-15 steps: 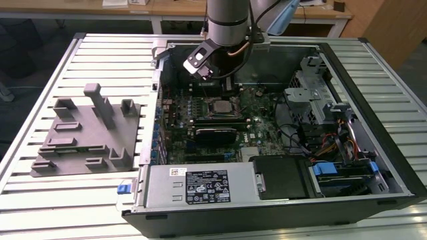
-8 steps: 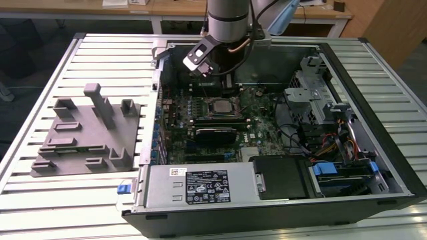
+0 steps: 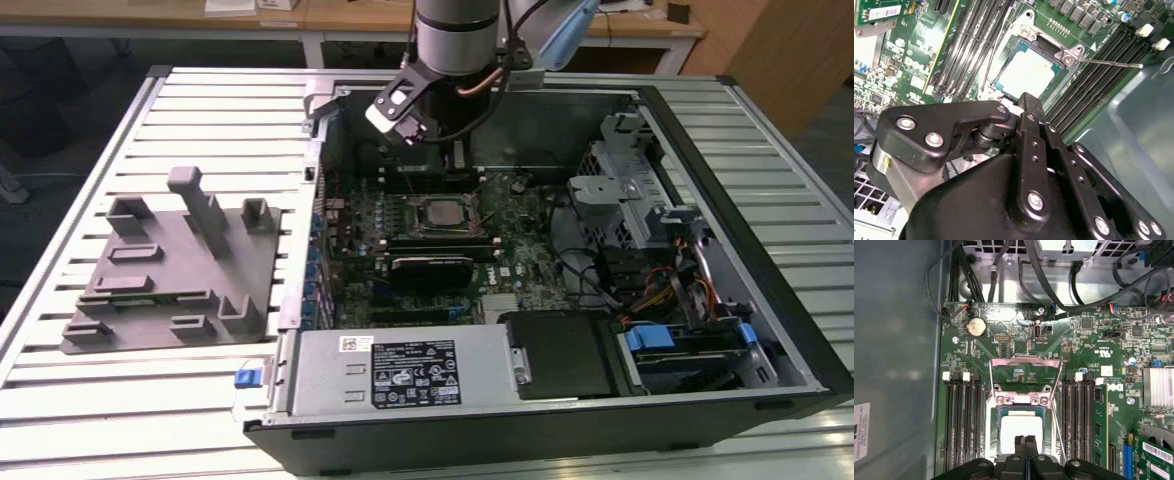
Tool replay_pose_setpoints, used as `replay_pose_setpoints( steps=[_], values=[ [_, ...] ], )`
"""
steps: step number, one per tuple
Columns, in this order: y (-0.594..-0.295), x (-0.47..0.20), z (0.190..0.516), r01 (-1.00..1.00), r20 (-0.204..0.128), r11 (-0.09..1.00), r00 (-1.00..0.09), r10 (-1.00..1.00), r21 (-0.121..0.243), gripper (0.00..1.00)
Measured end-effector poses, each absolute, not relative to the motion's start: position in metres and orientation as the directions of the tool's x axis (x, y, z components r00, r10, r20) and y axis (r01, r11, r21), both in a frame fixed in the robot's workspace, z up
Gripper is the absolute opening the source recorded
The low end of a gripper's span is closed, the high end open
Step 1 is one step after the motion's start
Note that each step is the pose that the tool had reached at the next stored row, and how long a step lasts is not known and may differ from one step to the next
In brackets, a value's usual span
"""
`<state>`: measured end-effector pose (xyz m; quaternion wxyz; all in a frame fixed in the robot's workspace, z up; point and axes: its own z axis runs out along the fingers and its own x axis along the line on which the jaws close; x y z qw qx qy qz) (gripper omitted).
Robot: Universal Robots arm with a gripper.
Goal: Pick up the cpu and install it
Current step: 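Place the cpu into insertion slot, then close the cpu cover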
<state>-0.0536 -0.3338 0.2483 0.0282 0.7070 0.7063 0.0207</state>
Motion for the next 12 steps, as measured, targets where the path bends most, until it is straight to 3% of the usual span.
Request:
replay_pose_setpoints(
  steps=[12],
  values=[
    [-0.334,-0.054,0.268,0.998,-0.011,-0.001,0.001,1.0,0.069,0.12]
  ],
)
